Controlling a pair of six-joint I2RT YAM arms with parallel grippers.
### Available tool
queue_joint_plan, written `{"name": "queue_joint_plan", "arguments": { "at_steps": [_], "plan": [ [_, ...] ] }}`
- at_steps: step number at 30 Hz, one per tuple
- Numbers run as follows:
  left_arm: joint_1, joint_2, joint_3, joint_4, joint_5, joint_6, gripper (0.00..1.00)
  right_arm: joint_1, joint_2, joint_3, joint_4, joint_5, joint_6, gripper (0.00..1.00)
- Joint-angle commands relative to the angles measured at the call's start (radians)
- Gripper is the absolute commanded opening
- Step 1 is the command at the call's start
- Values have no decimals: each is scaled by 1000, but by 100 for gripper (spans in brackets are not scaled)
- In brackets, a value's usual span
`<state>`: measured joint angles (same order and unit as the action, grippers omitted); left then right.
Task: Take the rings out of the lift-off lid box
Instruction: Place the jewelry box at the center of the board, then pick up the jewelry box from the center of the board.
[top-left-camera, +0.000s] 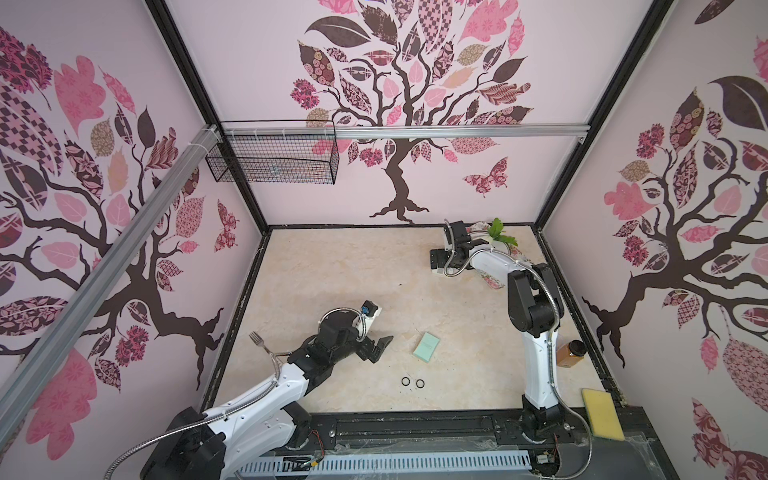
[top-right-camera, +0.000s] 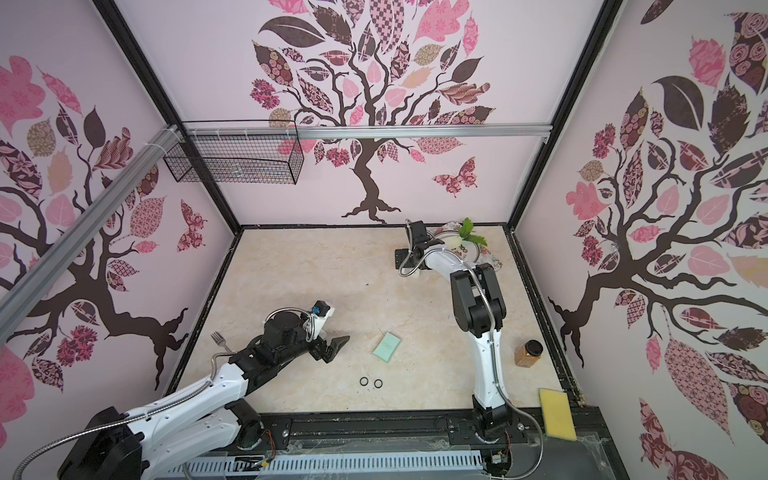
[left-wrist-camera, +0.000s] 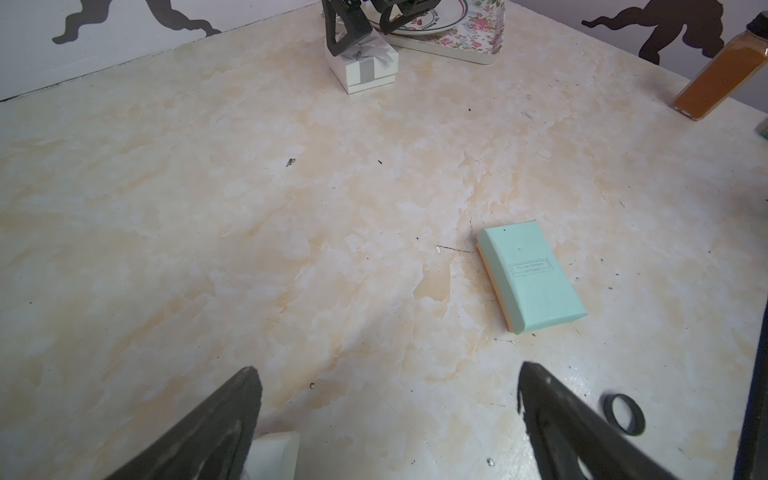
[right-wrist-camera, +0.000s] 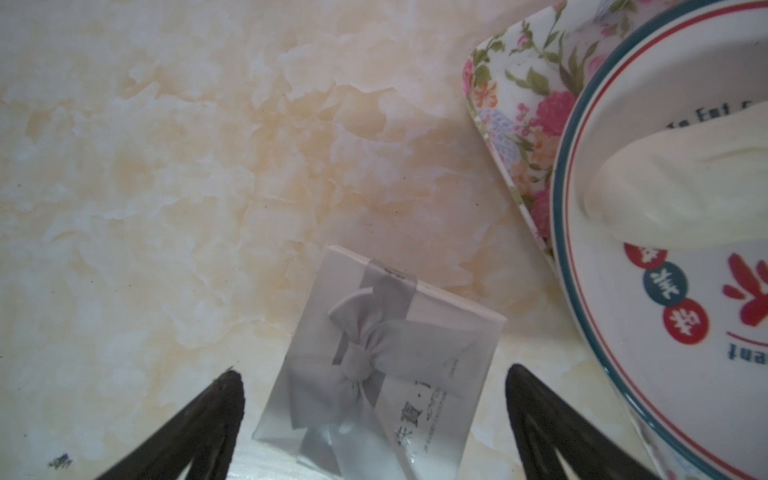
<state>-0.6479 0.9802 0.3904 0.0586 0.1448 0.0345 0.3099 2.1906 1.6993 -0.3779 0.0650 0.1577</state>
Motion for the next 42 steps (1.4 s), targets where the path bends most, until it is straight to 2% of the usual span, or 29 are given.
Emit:
{"name": "queue_joint_plan", "arguments": {
  "at_steps": [1, 7, 13, 19, 24, 29, 32, 42],
  "plan": [
    [-1, -10, -11, 17, 17, 16, 98, 0, -57, 76, -62, -10, -31, 100],
    [-1, -9, -6, 25, 21, 10, 98, 3, -229, 65, -111, -45, -41, 100],
    [-1, -20, -6, 24, 11, 8, 98, 53, -504, -214, -70, -32, 22, 100],
    [-1, -29, -8, 24, -4, 9, 98, 225, -748, -583, -55, 55, 193, 100],
    [-1, -47, -18, 30, -4, 3, 98, 403, -858, -780, -70, 104, 407, 100],
    [-1, -64, -24, 30, -3, -2, 98, 498, -869, -851, -46, 120, 611, 100],
    [-1, -72, -28, 29, -1, -4, 98, 522, -826, -858, -32, 118, 674, 100],
    [-1, -79, -33, 27, -1, -5, 98, 606, -704, -833, 12, 122, 769, 100]
  ]
}}
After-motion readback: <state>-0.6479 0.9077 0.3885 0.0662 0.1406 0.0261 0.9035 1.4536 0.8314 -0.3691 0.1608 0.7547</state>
